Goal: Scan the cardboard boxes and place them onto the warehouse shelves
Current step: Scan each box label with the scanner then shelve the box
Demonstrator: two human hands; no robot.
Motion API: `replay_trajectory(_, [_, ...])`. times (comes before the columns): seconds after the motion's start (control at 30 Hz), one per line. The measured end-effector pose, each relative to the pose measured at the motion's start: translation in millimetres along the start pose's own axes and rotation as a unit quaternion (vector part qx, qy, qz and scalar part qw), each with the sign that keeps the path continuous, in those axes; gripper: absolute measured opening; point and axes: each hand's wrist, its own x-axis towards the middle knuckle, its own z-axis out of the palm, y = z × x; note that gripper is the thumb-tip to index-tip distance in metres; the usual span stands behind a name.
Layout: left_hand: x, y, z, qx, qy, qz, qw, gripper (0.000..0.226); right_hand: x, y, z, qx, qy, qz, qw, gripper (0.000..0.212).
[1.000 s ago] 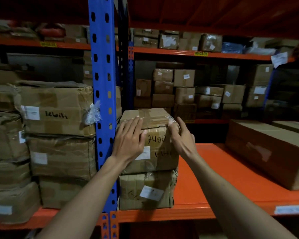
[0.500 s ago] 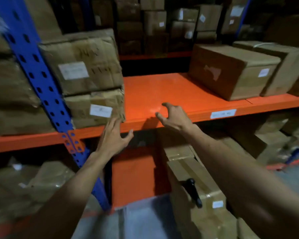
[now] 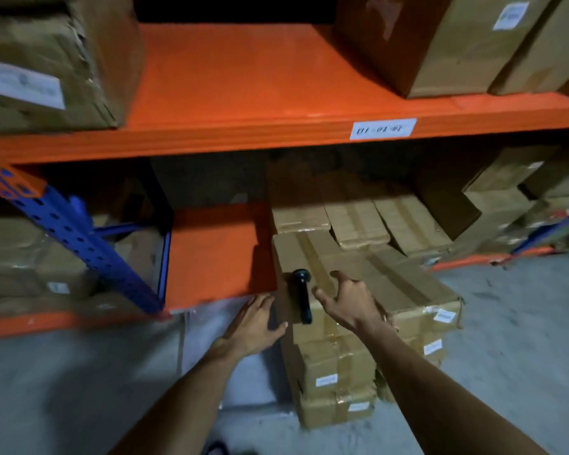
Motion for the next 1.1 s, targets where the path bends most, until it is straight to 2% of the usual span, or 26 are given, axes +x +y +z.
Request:
replay_trajectory(0.1, [38,-8,40,-0.011,-0.003,-0.013,1.0,0.077,31,21,36,0.007,-0.012,0.011,1.0,0.068])
replay_trajectory(0.3, [110,-48,113,-0.003,0.017,0.006,1.0,0.077,115,50,112,0.06,0.02,0.014,0.998,0.069])
replay_trajectory(0.37, [125,-57,129,-0.013,0.019,0.017,1.0,0.067,137,54,127,0.061,0.038,0.02,0.997,0.067])
replay_trajectory(0.47, [137,-74,153,-0.045,0.008,0.057,0.997,0.035,158,57,142,0.057,0.037,0.048,0.997,0.069])
replay_trajectory(0.57, [139,-89,169,-0.07,0.048,0.067,0.994,0.028,169,60,154,0.045,0.025,0.066,0.996,0.067])
replay_trajectory(0.67, [145,-96,170,-0.043,0.047,0.093,0.994,0.027,172,62,157,0.097,0.033,0.084,0.991,0.057])
replay_trajectory(0.8, [151,-83,157,-0.018,0.066,0.103,0.992,0.02,155,74,147,0.253,0.083,0.109,0.958,0.054])
replay_trajectory(0.87, [157,-72,157,-0.003,0.043,0.073,0.996,0.043,137,86,139,0.359,0.102,0.114,0.921,0.046])
replay_trajectory(0.93, [167,-62,160,0.028,-0.028,0.05,0.998,0.067,121,101,132,0.438,0.122,0.127,0.882,0.041])
replay_trajectory(1.03, [180,-47,174,0.047,-0.117,0.063,0.99,0.058,103,126,126,0.491,0.14,0.145,0.848,0.042])
replay_trajectory(1.1, [181,-41,182,0.067,-0.123,0.068,0.988,0.052,92,144,127,0.479,0.145,0.155,0.852,0.04])
